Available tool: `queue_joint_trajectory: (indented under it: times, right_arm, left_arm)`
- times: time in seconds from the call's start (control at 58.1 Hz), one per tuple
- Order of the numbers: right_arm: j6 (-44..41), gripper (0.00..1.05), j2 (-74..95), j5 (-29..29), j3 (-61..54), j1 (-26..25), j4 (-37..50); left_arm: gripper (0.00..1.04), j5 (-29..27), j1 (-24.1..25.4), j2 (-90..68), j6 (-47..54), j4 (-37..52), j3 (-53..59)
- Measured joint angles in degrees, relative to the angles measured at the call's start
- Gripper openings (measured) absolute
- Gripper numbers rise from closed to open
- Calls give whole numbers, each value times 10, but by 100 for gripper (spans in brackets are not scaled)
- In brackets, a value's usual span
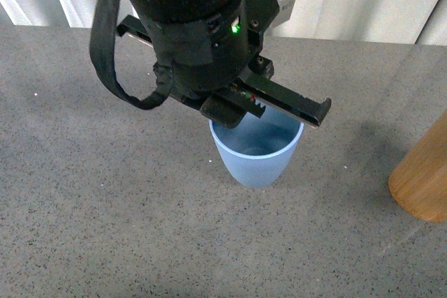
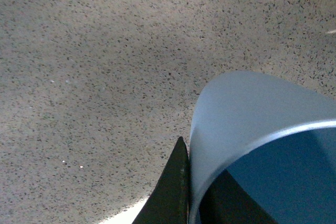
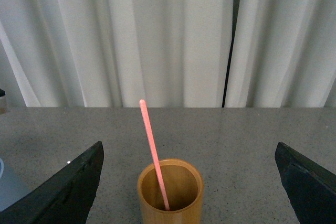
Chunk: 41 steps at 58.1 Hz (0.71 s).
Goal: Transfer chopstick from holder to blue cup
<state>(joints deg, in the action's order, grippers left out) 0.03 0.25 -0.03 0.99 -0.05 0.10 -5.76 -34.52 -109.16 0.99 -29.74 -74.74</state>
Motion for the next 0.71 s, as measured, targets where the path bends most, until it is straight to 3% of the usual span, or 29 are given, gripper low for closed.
queue_joint_trajectory:
  times: [0.706]
  right_arm:
    - [0,95,0,0,0,0,0]
  left_arm:
    - [3,-7,-16,-81,-28,28,-27]
